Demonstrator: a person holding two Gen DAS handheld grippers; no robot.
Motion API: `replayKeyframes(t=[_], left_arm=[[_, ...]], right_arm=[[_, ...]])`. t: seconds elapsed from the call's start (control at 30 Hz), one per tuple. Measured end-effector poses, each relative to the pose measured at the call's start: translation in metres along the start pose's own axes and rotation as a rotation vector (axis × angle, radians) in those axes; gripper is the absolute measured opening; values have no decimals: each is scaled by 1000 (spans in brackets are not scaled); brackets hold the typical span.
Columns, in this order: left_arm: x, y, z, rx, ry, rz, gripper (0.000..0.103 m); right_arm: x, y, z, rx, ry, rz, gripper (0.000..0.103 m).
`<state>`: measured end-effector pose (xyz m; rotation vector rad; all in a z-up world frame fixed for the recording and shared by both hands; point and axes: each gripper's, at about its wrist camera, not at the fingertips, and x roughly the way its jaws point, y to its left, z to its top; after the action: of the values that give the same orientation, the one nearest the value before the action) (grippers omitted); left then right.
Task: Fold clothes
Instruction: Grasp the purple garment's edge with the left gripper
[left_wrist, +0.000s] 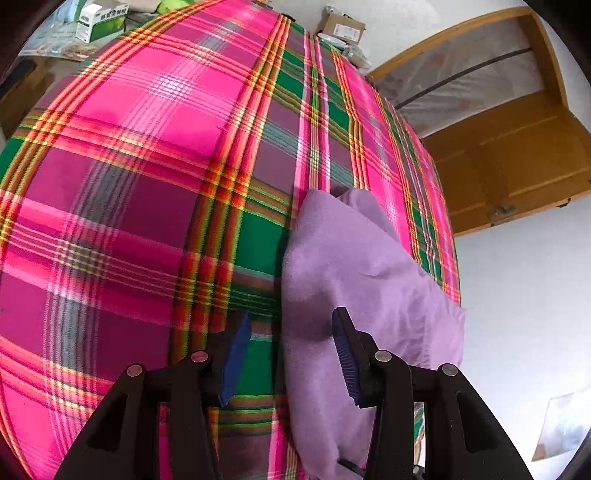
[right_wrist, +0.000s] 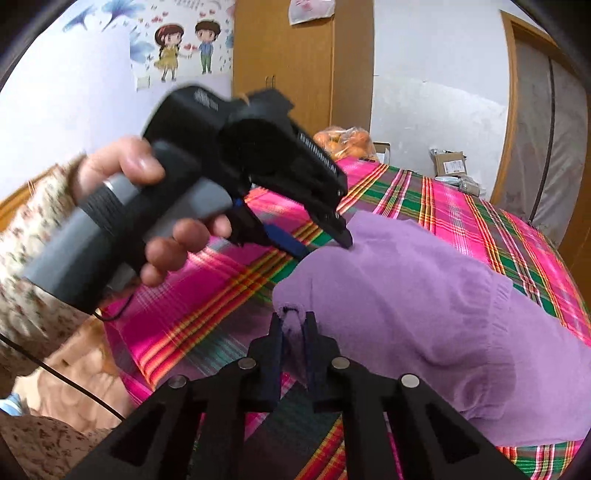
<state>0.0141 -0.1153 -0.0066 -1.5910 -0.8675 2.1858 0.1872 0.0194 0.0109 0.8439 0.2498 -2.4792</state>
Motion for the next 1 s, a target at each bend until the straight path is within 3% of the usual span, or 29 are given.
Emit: replayKeyframes(t=[0.6, 0.77, 1.0], left_arm=[[38, -21, 20, 20, 103, -169, 46], [36, -12, 24, 26, 79, -144, 18], [29, -13, 24, 61, 28, -132, 10]], right_arm=[[-20, -9, -1, 71, -27, 77, 10], [-11, -11, 4, 74, -14, 85, 10], [-3, -10, 9, 73, 6, 89, 9]])
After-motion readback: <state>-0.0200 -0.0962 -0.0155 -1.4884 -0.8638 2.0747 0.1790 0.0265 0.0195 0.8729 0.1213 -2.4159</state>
